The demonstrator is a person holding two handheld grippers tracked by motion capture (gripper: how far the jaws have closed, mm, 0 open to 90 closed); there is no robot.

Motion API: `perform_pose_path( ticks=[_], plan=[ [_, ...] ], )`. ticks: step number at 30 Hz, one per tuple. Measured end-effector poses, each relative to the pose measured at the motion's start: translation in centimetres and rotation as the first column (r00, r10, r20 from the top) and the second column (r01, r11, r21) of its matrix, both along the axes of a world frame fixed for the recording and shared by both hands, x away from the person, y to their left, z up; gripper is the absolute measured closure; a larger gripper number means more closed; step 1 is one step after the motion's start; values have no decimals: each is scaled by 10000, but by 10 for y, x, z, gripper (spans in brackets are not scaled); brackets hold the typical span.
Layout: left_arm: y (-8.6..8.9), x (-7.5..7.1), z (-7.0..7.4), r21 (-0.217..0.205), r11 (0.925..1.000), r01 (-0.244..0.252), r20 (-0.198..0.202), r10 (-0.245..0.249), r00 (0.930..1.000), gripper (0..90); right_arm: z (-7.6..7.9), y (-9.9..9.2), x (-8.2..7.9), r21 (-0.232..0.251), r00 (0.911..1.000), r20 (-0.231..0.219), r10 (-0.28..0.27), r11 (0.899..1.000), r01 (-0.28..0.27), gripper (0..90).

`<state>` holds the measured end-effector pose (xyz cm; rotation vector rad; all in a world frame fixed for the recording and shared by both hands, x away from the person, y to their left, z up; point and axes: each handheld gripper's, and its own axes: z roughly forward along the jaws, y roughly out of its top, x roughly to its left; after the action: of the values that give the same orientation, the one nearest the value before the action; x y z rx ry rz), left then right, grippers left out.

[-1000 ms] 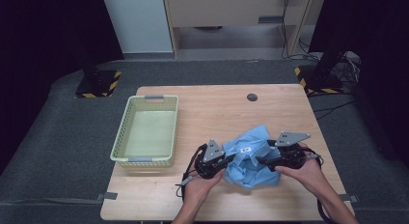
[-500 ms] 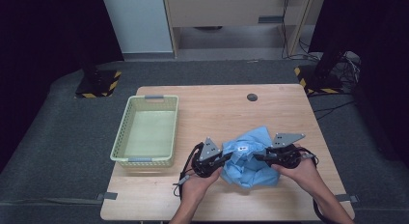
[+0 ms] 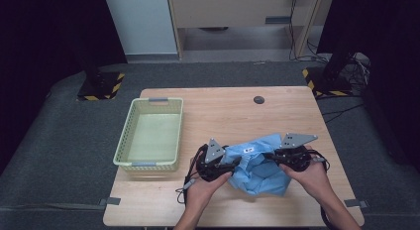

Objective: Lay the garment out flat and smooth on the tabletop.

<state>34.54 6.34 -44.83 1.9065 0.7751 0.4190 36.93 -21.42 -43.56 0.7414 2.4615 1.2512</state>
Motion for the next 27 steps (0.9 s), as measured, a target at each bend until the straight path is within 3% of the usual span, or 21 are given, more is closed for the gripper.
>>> perform_pose_path(
  ticks=[5, 10, 27],
  plan=[
    [1, 0, 4, -68, 9999, -113, -11, 113, 9999, 308, 14, 4, 0, -99, 9993, 211, -324, 9994, 327, 860],
    [3, 2, 2, -146, 9996, -255, -324, 250, 9992, 265, 25, 5, 0, -65, 9969, 376, -693, 9976, 695, 861],
    [-3, 2, -10, 226, 9987, -452, -952, 472, 9943, 242, 43, 3, 4, 96, 9813, 546, -1845, 9828, 1842, 864]
  ],
)
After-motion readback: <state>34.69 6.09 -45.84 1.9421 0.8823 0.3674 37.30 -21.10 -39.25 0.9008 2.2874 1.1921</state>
